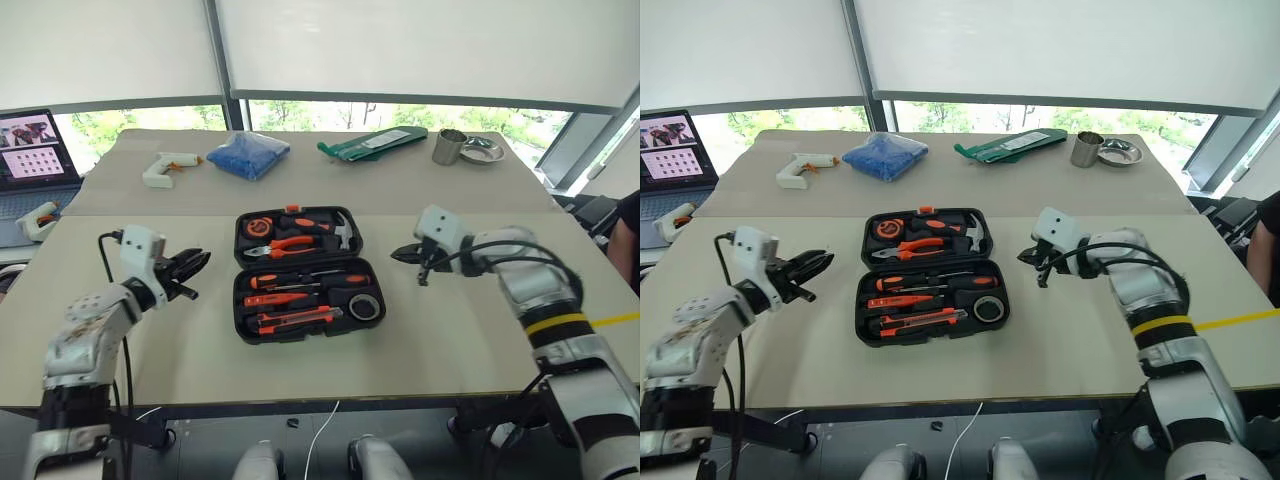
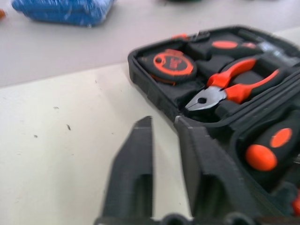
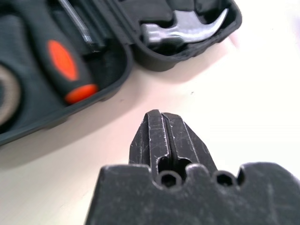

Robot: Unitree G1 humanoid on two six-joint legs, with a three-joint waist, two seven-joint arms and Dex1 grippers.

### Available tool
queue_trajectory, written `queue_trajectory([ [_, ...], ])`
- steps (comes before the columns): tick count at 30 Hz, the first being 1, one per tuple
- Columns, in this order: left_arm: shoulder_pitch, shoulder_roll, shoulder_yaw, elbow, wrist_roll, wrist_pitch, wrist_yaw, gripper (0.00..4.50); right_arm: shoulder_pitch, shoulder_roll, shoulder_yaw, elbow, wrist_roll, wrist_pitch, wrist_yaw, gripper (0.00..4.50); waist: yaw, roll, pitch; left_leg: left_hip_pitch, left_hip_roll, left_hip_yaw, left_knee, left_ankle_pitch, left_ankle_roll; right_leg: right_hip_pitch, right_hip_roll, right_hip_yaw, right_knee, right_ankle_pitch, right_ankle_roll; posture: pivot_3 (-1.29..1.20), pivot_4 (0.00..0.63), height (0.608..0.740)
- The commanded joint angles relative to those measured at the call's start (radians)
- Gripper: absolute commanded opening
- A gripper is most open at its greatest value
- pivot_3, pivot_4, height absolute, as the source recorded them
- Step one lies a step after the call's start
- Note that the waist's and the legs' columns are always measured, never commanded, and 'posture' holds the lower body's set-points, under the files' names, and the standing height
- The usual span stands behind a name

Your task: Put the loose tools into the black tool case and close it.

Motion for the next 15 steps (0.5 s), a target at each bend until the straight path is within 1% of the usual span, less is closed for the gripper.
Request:
queue_trajectory([
  [1,-0.051,-0.013,-0.057,0.051,0.036,0.006,-0.033,0.05,-0.081,0.06,-0.011,0.173,-0.038,-0.197,-0.077,0.0,-0.001,0.0,0.0,0.0,0.0,0.0,0.0,0.0,0.0,0.0,0.0,0.0,0.0,0.0,0.0,0.0,0.15,0.74],
  [4,-0.084,-0.03,-0.086,0.091,0.039,0.013,-0.064,0.05,-0.114,0.12,-0.009,0.261,-0.035,-0.237,-0.045,0.0,-0.002,0.0,0.0,0.0,0.0,0.0,-0.001,0.0,0.0,0.0,0.0,0.0,0.0,0.0,0.0,0.0,0.15,0.74],
  [6,-0.098,-0.04,-0.103,0.1,0.041,0.017,-0.084,0.05,-0.121,0.15,0.008,0.299,-0.041,-0.205,0.01,0.0,-0.002,0.0,0.0,0.0,0.0,0.0,-0.001,0.0,0.0,0.0,0.0,0.0,0.0,0.0,0.0,0.0,0.15,0.74],
  [8,-0.108,-0.048,-0.117,0.109,0.048,0.004,-0.103,0.05,-0.113,0.171,0.017,0.298,-0.028,-0.137,0.098,0.0,-0.003,0.0,0.0,0.0,0.0,0.0,-0.001,0.0,0.0,0.0,0.0,0.0,0.0,0.0,0.0,0.0,0.15,0.74],
  [11,-0.122,-0.059,-0.118,0.124,0.046,-0.008,-0.13,0.05,-0.077,0.185,0.003,0.217,0.011,-0.034,0.187,0.0,-0.003,0.0,0.0,0.001,0.0,0.0,-0.001,0.0,0.0,0.001,-0.001,-0.001,0.001,0.0,0.0,0.0,0.15,0.74],
  [15,-0.13,-0.049,-0.122,0.139,0.051,-0.028,-0.191,0.05,0.015,0.152,0.009,0.026,0.037,0.069,0.268,0.0,0.003,0.0,0.0,0.001,0.0,-0.001,-0.001,0.0,0.0,0.001,-0.001,-0.001,0.001,0.0,0.0,0.0,0.15,0.74],
])
